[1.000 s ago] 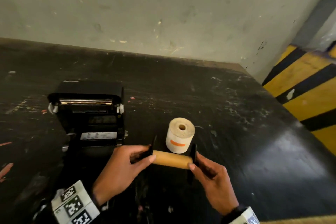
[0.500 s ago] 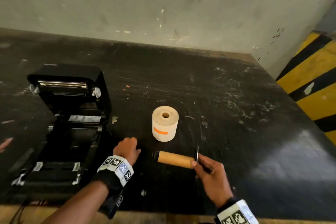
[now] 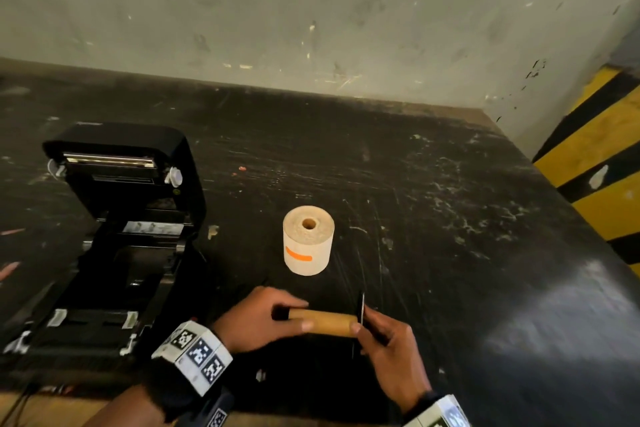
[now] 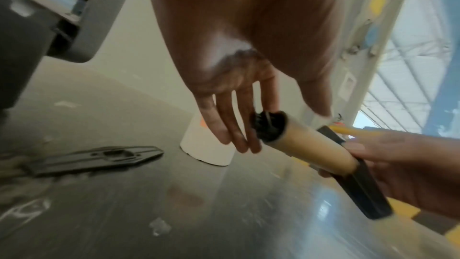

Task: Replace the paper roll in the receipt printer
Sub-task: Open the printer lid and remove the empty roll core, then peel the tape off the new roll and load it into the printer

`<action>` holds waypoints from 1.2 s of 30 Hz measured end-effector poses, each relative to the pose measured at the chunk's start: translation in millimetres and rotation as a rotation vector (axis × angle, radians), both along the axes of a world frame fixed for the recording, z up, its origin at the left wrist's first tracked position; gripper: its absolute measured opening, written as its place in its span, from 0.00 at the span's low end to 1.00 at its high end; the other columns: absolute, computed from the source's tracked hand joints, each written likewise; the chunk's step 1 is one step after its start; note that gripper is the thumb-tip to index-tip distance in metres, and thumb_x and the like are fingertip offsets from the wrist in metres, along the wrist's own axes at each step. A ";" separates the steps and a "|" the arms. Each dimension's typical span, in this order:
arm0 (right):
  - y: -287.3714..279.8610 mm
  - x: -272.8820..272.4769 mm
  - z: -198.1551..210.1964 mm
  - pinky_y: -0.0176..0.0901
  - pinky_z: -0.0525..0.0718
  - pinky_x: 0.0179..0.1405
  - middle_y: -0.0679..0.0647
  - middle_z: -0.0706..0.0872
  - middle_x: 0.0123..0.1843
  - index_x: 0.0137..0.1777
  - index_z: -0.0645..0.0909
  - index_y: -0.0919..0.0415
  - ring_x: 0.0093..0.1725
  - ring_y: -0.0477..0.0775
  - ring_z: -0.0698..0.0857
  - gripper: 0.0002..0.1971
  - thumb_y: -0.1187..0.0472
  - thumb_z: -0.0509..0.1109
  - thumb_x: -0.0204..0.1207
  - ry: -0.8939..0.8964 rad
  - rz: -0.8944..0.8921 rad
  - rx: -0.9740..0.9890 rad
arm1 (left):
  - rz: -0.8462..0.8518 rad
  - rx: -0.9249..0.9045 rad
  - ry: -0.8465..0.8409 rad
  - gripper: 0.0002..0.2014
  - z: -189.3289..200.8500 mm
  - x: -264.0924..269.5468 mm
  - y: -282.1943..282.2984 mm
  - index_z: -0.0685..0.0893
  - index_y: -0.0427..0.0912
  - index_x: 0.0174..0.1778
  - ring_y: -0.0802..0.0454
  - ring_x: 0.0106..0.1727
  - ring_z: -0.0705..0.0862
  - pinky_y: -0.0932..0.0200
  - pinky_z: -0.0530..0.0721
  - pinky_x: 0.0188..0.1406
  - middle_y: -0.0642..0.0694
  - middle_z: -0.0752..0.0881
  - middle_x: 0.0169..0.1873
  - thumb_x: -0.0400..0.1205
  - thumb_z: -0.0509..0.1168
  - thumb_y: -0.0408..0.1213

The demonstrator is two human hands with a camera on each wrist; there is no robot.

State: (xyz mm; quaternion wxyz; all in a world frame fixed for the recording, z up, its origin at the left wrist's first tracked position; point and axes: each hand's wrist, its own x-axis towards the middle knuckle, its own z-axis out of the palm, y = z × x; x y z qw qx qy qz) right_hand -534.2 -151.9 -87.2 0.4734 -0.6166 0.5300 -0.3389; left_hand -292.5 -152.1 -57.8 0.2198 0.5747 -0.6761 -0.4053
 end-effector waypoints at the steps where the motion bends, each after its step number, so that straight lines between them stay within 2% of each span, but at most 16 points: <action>1: -2.7 2.2 0.4 0.42 0.87 0.47 0.47 0.91 0.47 0.61 0.83 0.46 0.45 0.45 0.88 0.15 0.60 0.71 0.76 -0.001 0.029 0.002 | -0.057 -0.030 -0.066 0.27 -1.2 0.0 3.6 0.85 0.53 0.59 0.73 0.52 0.82 0.75 0.75 0.55 0.65 0.85 0.47 0.67 0.71 0.61; 3: -6.6 5.4 3.8 0.43 0.87 0.48 0.49 0.90 0.48 0.62 0.81 0.46 0.45 0.44 0.88 0.15 0.60 0.70 0.77 0.027 0.113 0.018 | -0.075 -0.085 -0.169 0.21 -5.7 8.7 6.5 0.85 0.56 0.58 0.74 0.49 0.79 0.73 0.75 0.55 0.67 0.82 0.44 0.70 0.73 0.55; 6: -13.9 2.1 10.7 0.45 0.88 0.44 0.54 0.92 0.44 0.53 0.87 0.46 0.39 0.42 0.87 0.10 0.62 0.70 0.77 -0.001 0.150 0.001 | -0.016 -0.071 -0.224 0.16 -6.7 31.1 5.3 0.84 0.63 0.54 0.64 0.53 0.78 0.62 0.76 0.61 0.61 0.80 0.46 0.70 0.74 0.51; 8: -22.6 -8.6 11.0 0.45 0.89 0.45 0.51 0.93 0.44 0.48 0.89 0.47 0.43 0.46 0.90 0.12 0.66 0.70 0.77 -0.036 0.097 0.010 | 0.033 -0.102 -0.317 0.17 -4.6 46.6 3.4 0.83 0.60 0.55 0.60 0.55 0.76 0.58 0.74 0.62 0.56 0.81 0.50 0.70 0.74 0.50; 10: -33.6 -21.4 7.2 0.47 0.88 0.48 0.47 0.93 0.45 0.47 0.89 0.48 0.47 0.47 0.91 0.12 0.67 0.70 0.77 -0.019 0.046 0.033 | 0.102 -0.159 -0.439 0.17 -5.0 60.2 -1.2 0.84 0.55 0.55 0.56 0.56 0.74 0.54 0.74 0.61 0.55 0.82 0.50 0.71 0.73 0.49; 12: -42.1 -30.4 1.2 0.49 0.87 0.48 0.46 0.93 0.44 0.45 0.89 0.48 0.45 0.44 0.90 0.11 0.67 0.71 0.76 0.025 0.020 0.021 | 0.197 -0.188 -0.526 0.17 -8.5 67.6 -4.8 0.84 0.54 0.55 0.53 0.56 0.75 0.52 0.75 0.59 0.54 0.83 0.49 0.71 0.73 0.49; 14: -43.7 -29.1 -2.8 0.48 0.86 0.44 0.44 0.93 0.39 0.40 0.89 0.48 0.41 0.42 0.89 0.11 0.67 0.72 0.75 0.067 0.029 0.019 | 0.259 -0.167 -0.515 0.17 -14.5 66.1 -5.9 0.85 0.54 0.55 0.51 0.55 0.76 0.50 0.76 0.58 0.52 0.83 0.48 0.71 0.73 0.49; 16: -38.6 -16.3 -2.0 0.46 0.87 0.43 0.44 0.91 0.34 0.35 0.86 0.46 0.40 0.43 0.88 0.13 0.66 0.73 0.74 0.137 0.082 0.042 | 0.250 -0.135 -0.480 0.17 -21.9 58.5 -6.9 0.85 0.55 0.56 0.50 0.55 0.77 0.49 0.77 0.57 0.51 0.84 0.48 0.71 0.73 0.49; 20: -30.6 15.0 -6.1 0.43 0.89 0.44 0.48 0.90 0.43 0.43 0.86 0.46 0.43 0.45 0.89 0.07 0.61 0.71 0.76 0.255 0.268 0.108 | 0.196 -0.085 -0.488 0.17 -31.8 38.8 -9.1 0.85 0.53 0.57 0.49 0.57 0.77 0.50 0.77 0.60 0.48 0.85 0.50 0.72 0.73 0.48; 22: -30.3 24.0 -14.5 0.47 0.90 0.45 0.48 0.90 0.41 0.39 0.84 0.46 0.40 0.46 0.89 0.08 0.61 0.73 0.75 0.290 0.233 0.099 | 0.201 -0.033 -0.509 0.18 -37.5 34.7 -8.9 0.84 0.53 0.58 0.48 0.58 0.78 0.50 0.77 0.61 0.47 0.83 0.52 0.72 0.73 0.48; 24: -30.7 28.9 -20.6 0.45 0.90 0.44 0.51 0.90 0.44 0.44 0.85 0.50 0.37 0.46 0.87 0.03 0.60 0.74 0.74 0.310 0.166 0.119 | 0.194 0.018 -0.518 0.19 -42.5 33.3 -8.1 0.83 0.55 0.58 0.47 0.59 0.79 0.50 0.78 0.61 0.47 0.82 0.54 0.71 0.73 0.49; 26: -32.1 30.4 -25.6 0.40 0.90 0.38 0.55 0.89 0.51 0.56 0.84 0.59 0.36 0.47 0.87 0.12 0.58 0.74 0.74 0.318 0.132 0.153 | 0.188 0.041 -0.518 0.20 -45.2 33.9 -8.2 0.83 0.54 0.58 0.46 0.60 0.78 0.50 0.78 0.61 0.47 0.81 0.55 0.70 0.73 0.50; 27: -32.8 30.4 -24.9 0.39 0.89 0.37 0.55 0.88 0.53 0.59 0.83 0.60 0.36 0.47 0.87 0.15 0.57 0.74 0.74 0.329 0.141 0.180 | 0.183 0.049 -0.526 0.21 -44.8 34.2 -9.1 0.82 0.54 0.60 0.47 0.61 0.77 0.50 0.77 0.62 0.47 0.81 0.56 0.70 0.73 0.50; 31: -39.2 27.5 -17.3 0.45 0.89 0.51 0.53 0.86 0.56 0.64 0.80 0.57 0.46 0.50 0.87 0.20 0.51 0.72 0.74 0.434 0.232 0.227 | 0.155 0.040 -0.493 0.31 -34.4 33.4 -18.0 0.71 0.49 0.73 0.47 0.71 0.69 0.50 0.70 0.72 0.48 0.75 0.68 0.74 0.72 0.43; 33: -46.8 26.9 -7.4 0.49 0.86 0.57 0.52 0.87 0.55 0.63 0.81 0.56 0.50 0.49 0.86 0.19 0.49 0.72 0.74 0.512 0.235 0.164 | 0.192 0.019 -0.408 0.33 -25.1 31.8 -25.0 0.67 0.47 0.76 0.47 0.75 0.66 0.49 0.67 0.75 0.46 0.72 0.73 0.75 0.71 0.40; 36: -66.7 31.7 17.1 0.49 0.83 0.63 0.53 0.85 0.62 0.66 0.79 0.51 0.59 0.50 0.84 0.21 0.48 0.70 0.75 0.613 0.205 -0.019 | 0.278 0.008 -0.284 0.37 -11.6 27.7 -39.7 0.60 0.47 0.79 0.47 0.79 0.61 0.50 0.61 0.78 0.45 0.66 0.78 0.75 0.70 0.36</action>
